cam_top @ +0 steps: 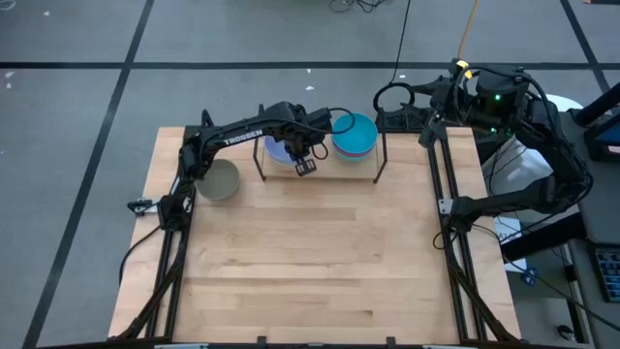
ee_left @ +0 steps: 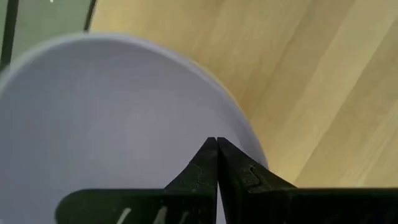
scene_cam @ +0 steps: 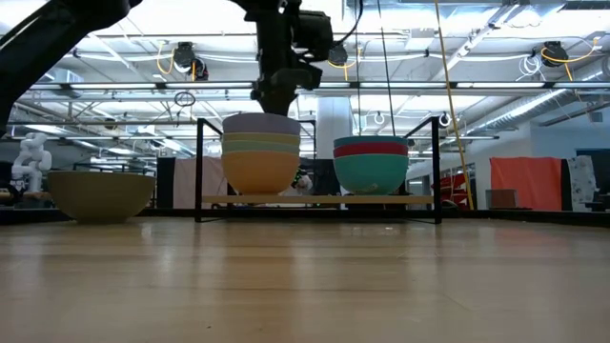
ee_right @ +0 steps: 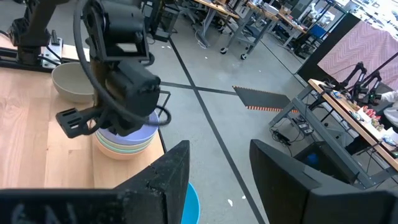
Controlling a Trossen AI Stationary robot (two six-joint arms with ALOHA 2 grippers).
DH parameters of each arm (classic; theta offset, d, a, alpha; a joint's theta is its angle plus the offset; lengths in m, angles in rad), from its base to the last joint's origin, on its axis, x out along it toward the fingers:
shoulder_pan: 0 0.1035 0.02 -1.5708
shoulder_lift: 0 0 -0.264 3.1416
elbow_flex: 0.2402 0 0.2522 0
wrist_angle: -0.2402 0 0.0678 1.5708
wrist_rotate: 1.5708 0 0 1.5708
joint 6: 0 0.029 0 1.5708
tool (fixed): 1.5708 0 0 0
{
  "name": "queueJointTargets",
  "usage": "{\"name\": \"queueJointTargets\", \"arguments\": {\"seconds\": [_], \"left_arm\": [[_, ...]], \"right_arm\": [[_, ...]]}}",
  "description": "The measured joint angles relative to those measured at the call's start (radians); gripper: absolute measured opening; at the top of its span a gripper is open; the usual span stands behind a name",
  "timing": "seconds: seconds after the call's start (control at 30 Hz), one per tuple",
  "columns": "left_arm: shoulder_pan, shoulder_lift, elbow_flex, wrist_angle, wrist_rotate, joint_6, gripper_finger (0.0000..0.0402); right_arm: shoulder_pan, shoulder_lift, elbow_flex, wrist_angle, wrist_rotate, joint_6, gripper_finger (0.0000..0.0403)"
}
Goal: Place and stack bowls onto a shelf
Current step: Stack the purple bowl on top of the brown bowl on the shelf, then stack the gray bowl on top of the blue bowl on the shelf
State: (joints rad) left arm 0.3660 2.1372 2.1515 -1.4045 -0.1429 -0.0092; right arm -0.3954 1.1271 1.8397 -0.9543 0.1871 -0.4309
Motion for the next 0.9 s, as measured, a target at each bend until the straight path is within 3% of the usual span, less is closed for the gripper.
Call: {"name": "queueJointTargets", "arguments": {"seconds": [0.23,0.67,0.9], "left_arm": [[0.002,0.000,-0.031,0.002,-0.051,0.011,0.0001],[0.018,-0.003,0.206,-0.165,-0.069,0.007,0.0006],[0.009,-0.103,0.199,-0.165,-0.067,-0.118,0.0004]], "right_arm": [[0.000,0.000,0.000,0.000,0.000,0.000,0.0162],[0.000,0.000,0.000,0.000,0.000,0.000,0.0162],[0.000,0.000,0.000,0.000,-0.004,0.000,0.0162]]}}
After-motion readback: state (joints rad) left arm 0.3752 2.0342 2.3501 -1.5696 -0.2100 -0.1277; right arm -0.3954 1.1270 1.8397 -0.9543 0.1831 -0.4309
